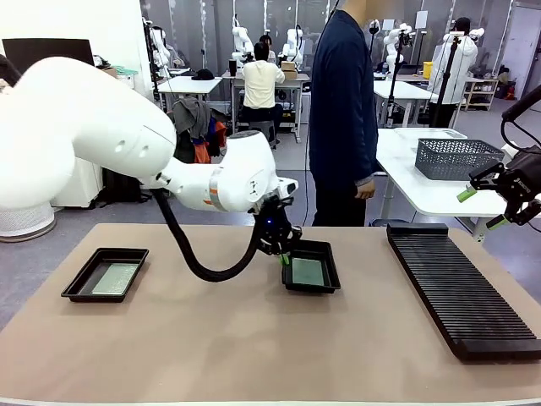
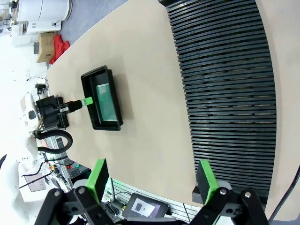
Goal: Inspect and transfer BCBs to ESD trays.
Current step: Pick up the ESD tray and place it on the left side of the table.
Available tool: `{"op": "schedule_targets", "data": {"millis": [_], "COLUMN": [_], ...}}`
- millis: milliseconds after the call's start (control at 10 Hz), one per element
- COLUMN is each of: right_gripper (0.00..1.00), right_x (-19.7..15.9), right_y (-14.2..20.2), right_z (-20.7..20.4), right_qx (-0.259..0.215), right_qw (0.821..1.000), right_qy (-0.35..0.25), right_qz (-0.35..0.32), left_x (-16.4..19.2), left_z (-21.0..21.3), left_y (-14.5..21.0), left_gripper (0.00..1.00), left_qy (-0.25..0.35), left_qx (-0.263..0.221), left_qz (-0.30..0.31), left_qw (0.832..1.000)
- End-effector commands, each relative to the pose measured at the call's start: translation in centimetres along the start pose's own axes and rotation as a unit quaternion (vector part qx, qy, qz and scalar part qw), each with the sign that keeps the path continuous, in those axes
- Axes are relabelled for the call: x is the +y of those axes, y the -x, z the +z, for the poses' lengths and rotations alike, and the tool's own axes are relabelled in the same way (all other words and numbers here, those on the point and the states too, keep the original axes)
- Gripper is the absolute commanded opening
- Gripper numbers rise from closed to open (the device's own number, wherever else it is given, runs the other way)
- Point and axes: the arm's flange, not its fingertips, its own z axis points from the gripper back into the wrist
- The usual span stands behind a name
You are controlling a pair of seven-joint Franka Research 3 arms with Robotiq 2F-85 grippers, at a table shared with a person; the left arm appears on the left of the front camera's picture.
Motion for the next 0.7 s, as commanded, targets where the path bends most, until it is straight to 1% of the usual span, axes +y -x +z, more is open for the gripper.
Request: {"op": "schedule_targets", "data": {"millis": [0, 200, 400, 600], "right_gripper": [1.00, 1.00, 1.00, 1.00], "right_x": [0.1, 0.1, 0.1, 0.1], "right_y": [0.4, 0.4, 0.4, 0.4], "right_z": [-0.2, -0.2, -0.2, -0.2], "right_qx": [-0.004, -0.004, -0.004, -0.004], "right_qw": [1.000, 1.000, 1.000, 1.000], "right_qy": [0.007, 0.007, 0.007, 0.007], "right_qz": [-0.008, -0.008, -0.008, -0.008], "left_x": [3.7, 8.5, 13.5, 19.4], "left_z": [1.7, 4.0, 6.4, 8.9], "left_y": [1.6, 2.1, 2.8, 3.2], "left_gripper": [0.00, 0.00, 0.00, 0.00], "left_qy": [0.035, 0.058, 0.055, 0.062], "left_qx": [0.001, -0.008, -0.013, -0.008], "left_qz": [-0.007, -0.007, 0.008, 0.014], "left_qw": [0.999, 0.998, 0.998, 0.998]}}
